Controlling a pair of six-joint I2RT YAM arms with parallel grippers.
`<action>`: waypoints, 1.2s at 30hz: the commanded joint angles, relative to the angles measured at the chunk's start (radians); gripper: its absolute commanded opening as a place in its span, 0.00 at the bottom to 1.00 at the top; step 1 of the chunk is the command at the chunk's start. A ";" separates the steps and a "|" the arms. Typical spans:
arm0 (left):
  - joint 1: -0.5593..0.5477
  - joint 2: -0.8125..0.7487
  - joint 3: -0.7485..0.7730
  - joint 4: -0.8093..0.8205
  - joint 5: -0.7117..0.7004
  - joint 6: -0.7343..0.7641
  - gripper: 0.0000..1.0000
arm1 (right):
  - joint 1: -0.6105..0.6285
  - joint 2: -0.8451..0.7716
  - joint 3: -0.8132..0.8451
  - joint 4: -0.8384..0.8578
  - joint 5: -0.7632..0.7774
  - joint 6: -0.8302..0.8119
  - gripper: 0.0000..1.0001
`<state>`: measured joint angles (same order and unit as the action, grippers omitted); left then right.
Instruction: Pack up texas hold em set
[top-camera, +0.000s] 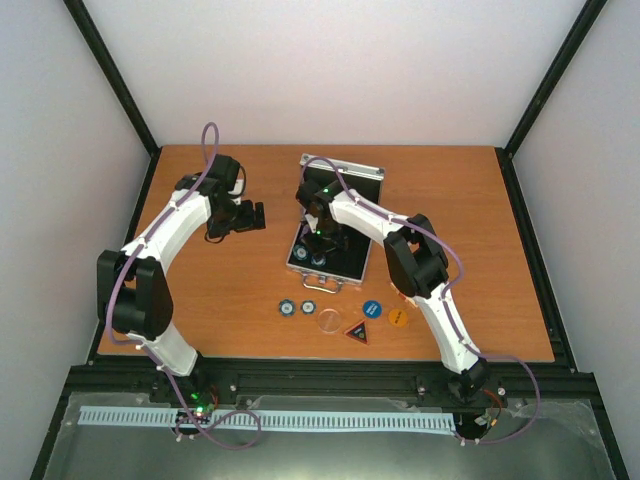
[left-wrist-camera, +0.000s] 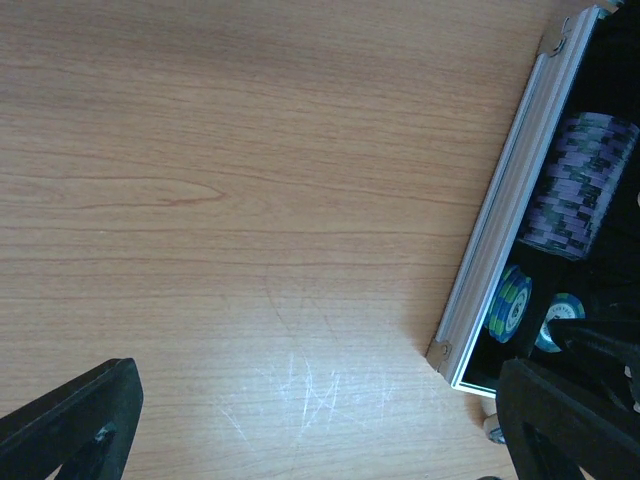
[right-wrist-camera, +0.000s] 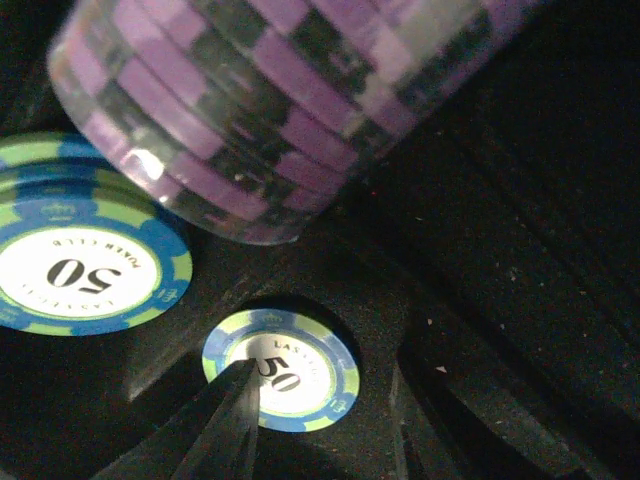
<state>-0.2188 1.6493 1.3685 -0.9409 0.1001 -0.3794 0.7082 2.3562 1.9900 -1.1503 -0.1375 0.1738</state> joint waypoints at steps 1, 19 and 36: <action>0.006 0.001 0.045 -0.010 -0.011 0.022 1.00 | 0.009 0.057 -0.010 0.042 -0.108 -0.018 0.31; 0.006 -0.009 -0.010 0.013 0.021 0.017 1.00 | 0.002 -0.011 -0.006 0.038 -0.090 -0.029 0.03; 0.006 -0.021 -0.086 0.015 0.028 0.018 1.00 | 0.001 -0.062 0.027 0.070 -0.210 -0.043 0.03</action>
<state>-0.2188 1.6493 1.3033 -0.9321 0.1181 -0.3763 0.7063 2.3531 1.9888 -1.0950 -0.2867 0.1421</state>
